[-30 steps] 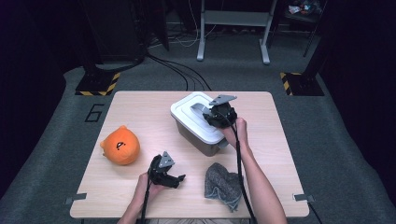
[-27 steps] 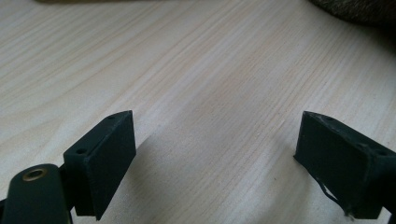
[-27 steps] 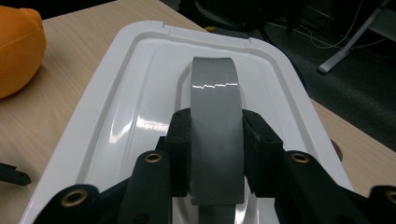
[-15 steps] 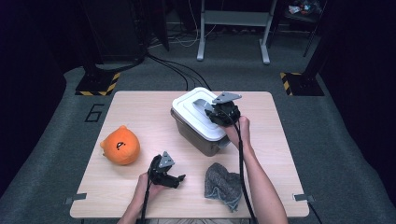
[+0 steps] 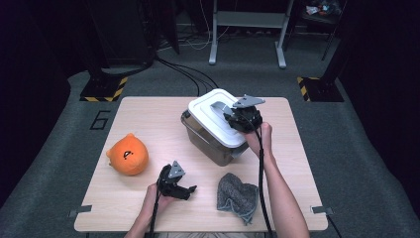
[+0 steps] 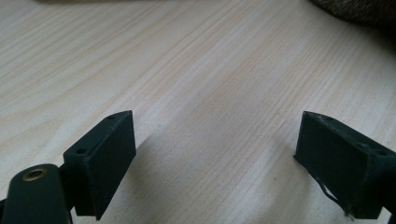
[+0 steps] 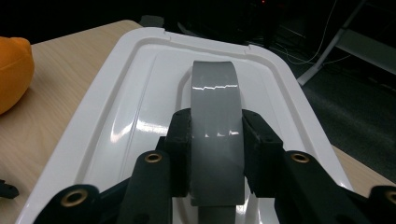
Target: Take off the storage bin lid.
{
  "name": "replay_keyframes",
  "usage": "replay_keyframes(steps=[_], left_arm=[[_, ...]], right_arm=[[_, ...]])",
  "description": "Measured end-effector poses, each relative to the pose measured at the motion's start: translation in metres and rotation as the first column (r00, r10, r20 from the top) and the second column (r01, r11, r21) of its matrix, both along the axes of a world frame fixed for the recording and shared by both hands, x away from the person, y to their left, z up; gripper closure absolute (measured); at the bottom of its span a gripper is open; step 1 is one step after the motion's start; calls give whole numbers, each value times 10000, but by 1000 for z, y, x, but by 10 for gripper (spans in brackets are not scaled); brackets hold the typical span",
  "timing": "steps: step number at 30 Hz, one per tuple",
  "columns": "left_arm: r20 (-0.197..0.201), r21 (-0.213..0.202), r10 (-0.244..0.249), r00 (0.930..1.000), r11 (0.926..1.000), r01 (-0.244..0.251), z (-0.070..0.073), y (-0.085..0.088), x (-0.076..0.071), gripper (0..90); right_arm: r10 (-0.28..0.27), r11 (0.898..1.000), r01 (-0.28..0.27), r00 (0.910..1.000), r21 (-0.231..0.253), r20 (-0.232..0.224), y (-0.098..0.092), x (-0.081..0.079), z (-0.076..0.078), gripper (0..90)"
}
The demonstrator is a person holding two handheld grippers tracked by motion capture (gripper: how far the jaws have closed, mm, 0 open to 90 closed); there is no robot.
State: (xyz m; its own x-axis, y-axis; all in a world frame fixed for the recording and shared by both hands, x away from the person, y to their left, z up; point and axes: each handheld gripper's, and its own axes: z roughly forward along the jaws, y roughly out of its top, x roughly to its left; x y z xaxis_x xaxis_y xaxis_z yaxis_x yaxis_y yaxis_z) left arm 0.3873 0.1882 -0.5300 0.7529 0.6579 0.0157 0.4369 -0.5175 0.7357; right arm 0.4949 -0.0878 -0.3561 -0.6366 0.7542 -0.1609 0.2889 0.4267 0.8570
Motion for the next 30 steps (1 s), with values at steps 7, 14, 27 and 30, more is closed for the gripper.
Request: replay_keyframes(steps=[7, 14, 27, 30], left_arm=[[16, -39, -6, 10000, 10000, 6, 0, 0, 0, 118], [11, -40, -9, 10000, 10000, 9, 0, 0, 0, 118], [-53, 12, -37, 10000, 10000, 37, 0, 0, 0, 118], [-63, 6, -45, 10000, 10000, 45, 0, 0, 0, 118]], right_arm=[[-298, 9995, 296, 9995, 131, 88, -12, -1, 4, 662], [-667, 9975, 662, 9976, 260, 201, -29, -2, 7, 662], [-1451, 9880, 1427, 9886, 591, 395, -63, -6, 11, 662], [-1635, 9849, 1610, 9859, 643, 356, -71, -7, 11, 662]])
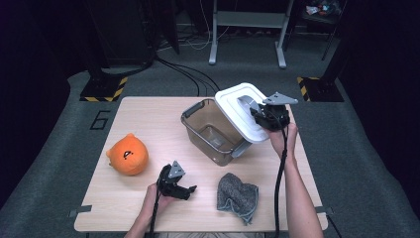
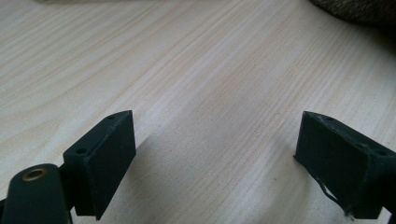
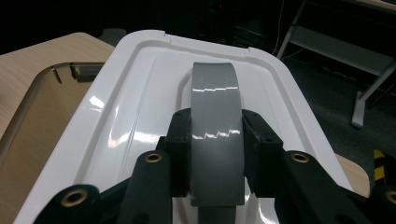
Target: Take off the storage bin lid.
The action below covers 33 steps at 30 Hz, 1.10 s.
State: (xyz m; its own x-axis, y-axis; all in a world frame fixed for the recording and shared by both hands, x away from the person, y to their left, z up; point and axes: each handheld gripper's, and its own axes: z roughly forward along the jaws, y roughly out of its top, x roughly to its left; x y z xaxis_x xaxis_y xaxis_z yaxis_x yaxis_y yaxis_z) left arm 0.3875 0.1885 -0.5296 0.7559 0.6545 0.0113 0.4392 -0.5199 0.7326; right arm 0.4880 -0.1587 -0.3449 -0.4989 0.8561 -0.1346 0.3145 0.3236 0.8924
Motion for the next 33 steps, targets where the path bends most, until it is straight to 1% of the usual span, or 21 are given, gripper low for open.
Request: replay_keyframes(steps=[2, 3, 8, 10, 16, 21, 23, 26, 28, 33], left_arm=[[3, 3, -4, 10000, 10000, 4, 0, 0, 0, 118], [13, 22, -27, 10000, 10000, 27, 0, 0, 0, 118], [15, 24, -29, 10000, 10000, 29, 0, 0, 0, 118], [31, 5, 26, 10000, 10000, -26, 0, 0, 0, 118], [102, -45, 61, 9999, 10000, -61, -1, 0, 0, 118], [104, -44, 60, 9999, 10000, -59, -1, 0, 0, 118], [103, -45, 61, 9999, 10000, -61, -1, 0, 0, 118], [104, -44, 61, 9999, 10000, -60, -1, 0, 0, 118], [104, -45, 60, 9999, 10000, -59, -1, 0, 0, 118], [89, -6, 62, 9999, 10000, -62, 0, 0, 0, 118]], right_arm=[[-195, 9998, 195, 9998, 76, -24, -5, 0, -1, 662], [-247, 9997, 247, 9997, 28, 25, -8, 0, -1, 662], [-618, 9981, 618, 9981, 24, -17, -22, -1, -5, 662], [-817, 9966, 817, 9966, 59, -61, -27, -1, -8, 662], [-1327, 9911, 1326, 9911, -90, -107, -42, -2, -18, 662], [-1707, 9851, 1705, 9853, -216, -99, -53, -3, -26, 662], [-1922, 9810, 1918, 9813, -278, -133, -56, -3, -29, 662], [-2101, 9773, 2095, 9775, -315, -172, -60, -3, -34, 662], [-2235, 9738, 2225, 9746, -469, -167, -61, -2, -38, 662], [-2643, 9635, 2624, 9639, -533, -322, -65, -1, -50, 662]])
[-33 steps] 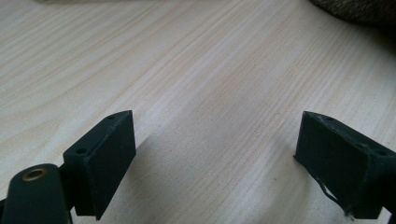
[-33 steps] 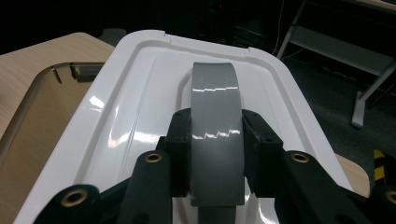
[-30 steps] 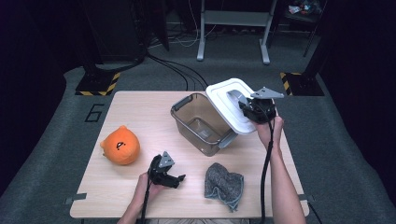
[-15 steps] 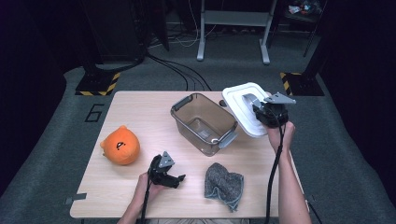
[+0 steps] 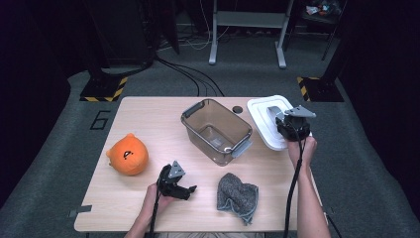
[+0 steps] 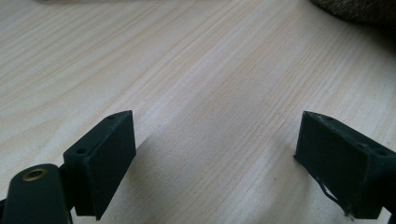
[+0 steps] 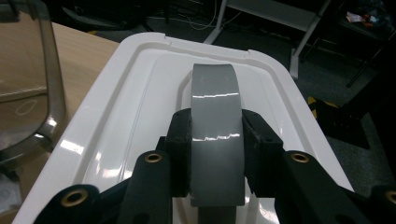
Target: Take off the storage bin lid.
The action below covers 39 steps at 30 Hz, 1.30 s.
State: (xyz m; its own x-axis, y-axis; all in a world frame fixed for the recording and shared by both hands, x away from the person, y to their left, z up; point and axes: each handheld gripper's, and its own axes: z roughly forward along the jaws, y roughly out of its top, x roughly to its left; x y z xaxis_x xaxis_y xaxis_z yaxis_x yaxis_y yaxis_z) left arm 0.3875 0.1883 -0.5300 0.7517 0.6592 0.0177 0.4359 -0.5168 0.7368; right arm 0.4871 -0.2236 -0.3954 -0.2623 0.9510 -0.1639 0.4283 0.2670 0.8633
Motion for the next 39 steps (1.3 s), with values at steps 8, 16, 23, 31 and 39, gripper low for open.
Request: replay_keyframes(steps=[8, 16, 23, 31, 39], left_arm=[[2, 1, 5, 10000, 10000, -5, 0, 0, 0, 118], [5, 2, 5, 10000, 10000, -5, 0, 0, 0, 118], [2, -3, 6, 10000, 10000, -6, 0, 0, 0, 118], [4, 0, 7, 10000, 10000, -7, 0, 0, 0, 118], [6, 3, 3, 10000, 10000, -3, 0, 0, 0, 118]], right_arm=[[-391, 9992, 391, 9989, -7, -271, -2, 3, -21, 662], [-660, 9978, 660, 9965, -18, -509, -1, 7, -39, 662], [-849, 9962, 860, 9936, 113, -747, 0, 11, -52, 662], [-1050, 9944, 1060, 9885, 27, -1087, 0, 15, -70, 661], [-1237, 9922, 1250, 9813, -9, -1471, -1, 18, -87, 661]])
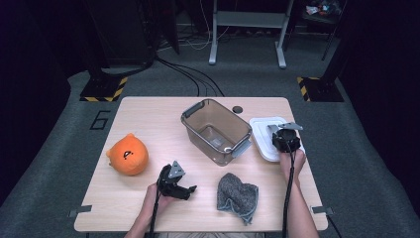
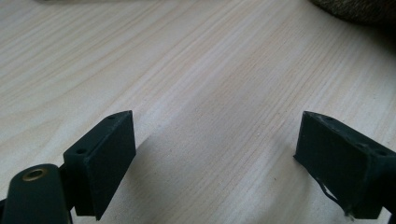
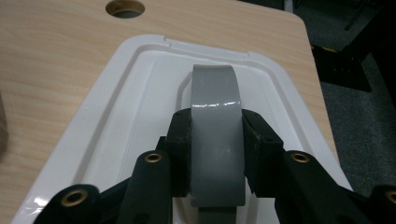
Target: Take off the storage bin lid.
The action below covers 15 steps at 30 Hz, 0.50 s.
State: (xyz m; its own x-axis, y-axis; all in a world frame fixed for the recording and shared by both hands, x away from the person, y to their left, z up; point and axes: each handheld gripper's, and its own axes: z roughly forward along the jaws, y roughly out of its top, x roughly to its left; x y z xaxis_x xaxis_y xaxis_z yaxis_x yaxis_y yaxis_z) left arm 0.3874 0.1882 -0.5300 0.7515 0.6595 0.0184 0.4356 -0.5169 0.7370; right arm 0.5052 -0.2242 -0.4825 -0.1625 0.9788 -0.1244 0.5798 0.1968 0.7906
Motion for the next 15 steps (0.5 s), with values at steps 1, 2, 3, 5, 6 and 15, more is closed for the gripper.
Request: replay_keyframes(steps=[1, 2, 3, 5, 6, 15], left_arm=[[-1, -2, 3, 10000, 10000, -3, 0, 0, 0, 118], [0, -3, 2, 10000, 10000, -2, 0, 0, 0, 118], [-2, -3, 4, 10000, 10000, -4, 0, 0, 0, 118], [2, -2, 2, 10000, 10000, -2, 0, 0, 0, 118], [-1, -5, 5, 10000, 10000, -5, 0, 0, 0, 118], [6, -26, -2, 10000, 10000, 2, 0, 0, 0, 118]], right_arm=[[7, 10000, -7, 10000, -34, 2, 0, 0, -3, 660], [-43, 10000, 44, 10000, 47, -71, 0, 1, -5, 660], [-69, 9999, 70, 9999, 77, -104, -1, 1, -7, 660], [-107, 9998, 110, 9998, 147, -188, -1, 2, -11, 660], [-124, 9998, 128, 9997, 156, -228, -1, 2, -13, 659], [-123, 9992, 145, 9983, 384, -561, -2, 6, -21, 654]])
